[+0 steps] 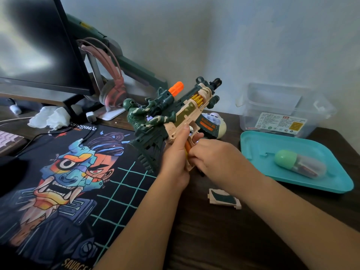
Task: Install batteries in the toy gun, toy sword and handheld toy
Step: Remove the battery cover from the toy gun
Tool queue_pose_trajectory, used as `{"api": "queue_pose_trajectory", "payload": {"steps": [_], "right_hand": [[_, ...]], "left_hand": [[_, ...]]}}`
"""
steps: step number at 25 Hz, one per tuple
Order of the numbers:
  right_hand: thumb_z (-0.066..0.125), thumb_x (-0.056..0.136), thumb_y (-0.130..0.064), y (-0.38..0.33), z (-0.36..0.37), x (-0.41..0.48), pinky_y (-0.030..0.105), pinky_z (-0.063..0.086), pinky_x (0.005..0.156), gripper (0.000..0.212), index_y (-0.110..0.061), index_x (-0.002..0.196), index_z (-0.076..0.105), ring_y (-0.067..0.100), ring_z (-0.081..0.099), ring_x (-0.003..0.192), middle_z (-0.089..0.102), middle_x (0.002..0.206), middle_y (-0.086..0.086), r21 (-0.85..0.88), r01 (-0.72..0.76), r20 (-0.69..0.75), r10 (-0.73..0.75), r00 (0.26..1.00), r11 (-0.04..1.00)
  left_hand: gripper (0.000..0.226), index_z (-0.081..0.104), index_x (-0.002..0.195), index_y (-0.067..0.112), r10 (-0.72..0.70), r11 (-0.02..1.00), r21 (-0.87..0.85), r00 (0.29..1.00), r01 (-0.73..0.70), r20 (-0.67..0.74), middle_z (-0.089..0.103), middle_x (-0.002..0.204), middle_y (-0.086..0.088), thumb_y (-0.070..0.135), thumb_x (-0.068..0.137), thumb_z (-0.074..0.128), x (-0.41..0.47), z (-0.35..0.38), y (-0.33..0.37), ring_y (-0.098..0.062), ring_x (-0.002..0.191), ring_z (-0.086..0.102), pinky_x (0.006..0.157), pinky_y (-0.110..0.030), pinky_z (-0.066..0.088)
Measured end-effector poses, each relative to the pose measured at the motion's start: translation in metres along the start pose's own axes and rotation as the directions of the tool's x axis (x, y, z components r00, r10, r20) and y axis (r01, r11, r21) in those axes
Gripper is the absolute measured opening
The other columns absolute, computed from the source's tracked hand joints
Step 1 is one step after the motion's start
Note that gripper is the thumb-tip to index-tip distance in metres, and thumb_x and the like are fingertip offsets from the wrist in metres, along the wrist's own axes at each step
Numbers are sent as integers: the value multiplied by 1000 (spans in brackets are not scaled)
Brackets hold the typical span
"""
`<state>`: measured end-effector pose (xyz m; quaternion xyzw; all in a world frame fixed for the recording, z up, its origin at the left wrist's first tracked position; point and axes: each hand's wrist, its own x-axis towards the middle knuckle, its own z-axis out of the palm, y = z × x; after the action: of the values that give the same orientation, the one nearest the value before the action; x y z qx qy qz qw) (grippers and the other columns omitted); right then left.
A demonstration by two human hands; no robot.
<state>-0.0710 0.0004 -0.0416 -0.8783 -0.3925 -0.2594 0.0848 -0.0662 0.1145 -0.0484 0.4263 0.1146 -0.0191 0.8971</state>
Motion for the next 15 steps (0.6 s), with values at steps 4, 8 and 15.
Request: {"api": "queue_pose_trajectory", "payload": {"steps": [4, 8, 15], "right_hand": [[81, 71, -7, 9, -9, 13, 28, 53, 51, 21, -14, 83, 64, 18, 62, 70, 63, 80, 4, -13, 139, 71, -138, 988, 990], [73, 76, -3, 8, -4, 16, 33, 55, 54, 15, -9, 85, 63, 22, 60, 72, 63, 83, 10, -72, 246, 101, -238, 966, 967], [51, 92, -5, 3, 17, -7, 36, 55, 63, 20, -4, 81, 68, 25, 63, 73, 67, 84, 13, -152, 214, -94, -229, 969, 965]], "left_hand": [[33, 71, 116, 11, -1, 997, 74, 999, 5, -51, 76, 103, -10, 29, 89, 70, 4, -5, -1, -23, 89, 72, 68, -33, 56], [30, 72, 114, 13, 4, 996, 93, 997, 3, -78, 76, 105, -8, 29, 89, 70, 6, -8, 3, -23, 96, 72, 82, -38, 55], [10, 68, 91, 21, -42, 999, 28, 996, 45, -72, 76, 82, -5, 30, 92, 66, 11, -6, 5, -16, 66, 65, 65, -32, 53]]}}
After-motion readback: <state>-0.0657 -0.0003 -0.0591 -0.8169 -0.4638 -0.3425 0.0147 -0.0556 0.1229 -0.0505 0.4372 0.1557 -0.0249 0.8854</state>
